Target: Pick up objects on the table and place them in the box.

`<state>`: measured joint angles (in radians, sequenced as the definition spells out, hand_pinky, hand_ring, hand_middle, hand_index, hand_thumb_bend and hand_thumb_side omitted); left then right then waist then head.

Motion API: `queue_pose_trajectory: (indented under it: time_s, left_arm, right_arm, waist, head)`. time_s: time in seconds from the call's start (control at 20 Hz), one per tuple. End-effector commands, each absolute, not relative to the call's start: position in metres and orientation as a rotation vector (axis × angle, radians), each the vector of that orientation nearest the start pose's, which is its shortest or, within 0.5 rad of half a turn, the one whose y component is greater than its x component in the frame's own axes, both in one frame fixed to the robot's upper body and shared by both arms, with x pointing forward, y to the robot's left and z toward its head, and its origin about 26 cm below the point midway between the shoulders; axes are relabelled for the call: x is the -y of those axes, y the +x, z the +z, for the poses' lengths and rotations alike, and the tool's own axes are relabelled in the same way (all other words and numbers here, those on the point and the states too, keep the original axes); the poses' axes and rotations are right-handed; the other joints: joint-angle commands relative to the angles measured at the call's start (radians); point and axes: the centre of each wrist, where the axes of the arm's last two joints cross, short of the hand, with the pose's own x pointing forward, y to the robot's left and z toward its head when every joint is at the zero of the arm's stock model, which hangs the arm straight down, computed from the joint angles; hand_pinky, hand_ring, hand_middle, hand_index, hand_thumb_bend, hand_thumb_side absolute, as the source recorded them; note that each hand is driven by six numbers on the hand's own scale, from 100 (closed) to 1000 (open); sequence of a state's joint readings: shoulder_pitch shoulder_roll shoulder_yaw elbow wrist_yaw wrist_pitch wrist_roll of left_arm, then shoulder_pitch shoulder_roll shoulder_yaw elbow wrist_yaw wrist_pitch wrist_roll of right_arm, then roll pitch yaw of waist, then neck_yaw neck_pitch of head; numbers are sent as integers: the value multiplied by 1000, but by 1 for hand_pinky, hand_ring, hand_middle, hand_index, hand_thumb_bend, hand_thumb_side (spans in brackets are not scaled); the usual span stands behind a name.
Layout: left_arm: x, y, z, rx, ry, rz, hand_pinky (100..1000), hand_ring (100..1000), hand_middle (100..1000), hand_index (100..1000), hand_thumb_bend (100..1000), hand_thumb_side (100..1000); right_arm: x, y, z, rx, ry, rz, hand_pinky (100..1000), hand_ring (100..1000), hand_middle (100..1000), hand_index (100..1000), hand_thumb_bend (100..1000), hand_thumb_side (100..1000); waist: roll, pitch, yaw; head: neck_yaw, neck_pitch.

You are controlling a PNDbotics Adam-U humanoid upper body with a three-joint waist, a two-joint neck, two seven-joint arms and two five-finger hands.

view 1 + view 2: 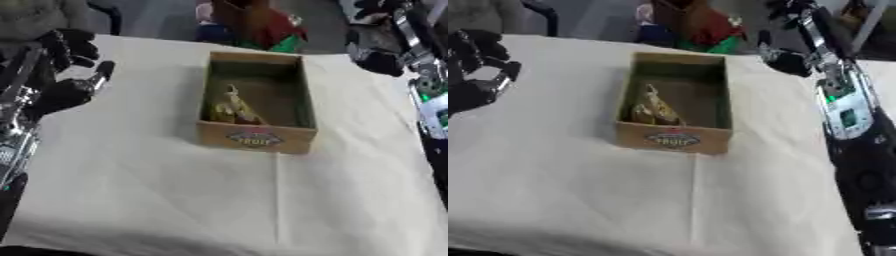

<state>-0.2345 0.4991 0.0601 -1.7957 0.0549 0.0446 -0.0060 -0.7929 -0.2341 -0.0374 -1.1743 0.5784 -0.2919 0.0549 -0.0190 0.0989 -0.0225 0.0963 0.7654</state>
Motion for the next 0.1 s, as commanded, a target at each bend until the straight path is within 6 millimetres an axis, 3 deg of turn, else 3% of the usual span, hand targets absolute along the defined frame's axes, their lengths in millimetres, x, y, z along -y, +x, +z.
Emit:
queue_pose_trajectory:
  time_s: [0.05,0.1]
  left_arm:
    - [-333,312,173,2001,367,-372,673,643,565,720,359,100]
    - [-333,311,173,2003,369,-365,673,643,564,719,358,100]
  right_arm:
    - [247,446,193,2159,-567,765,668,792,620,798,100,100]
    - [248,444,192,2158,-553,747,667,792,618,797,100,100]
  waist:
    - [4,-8,-7]
    - [5,-6,-11]
  head:
    - [-31,5]
    - [-37,5]
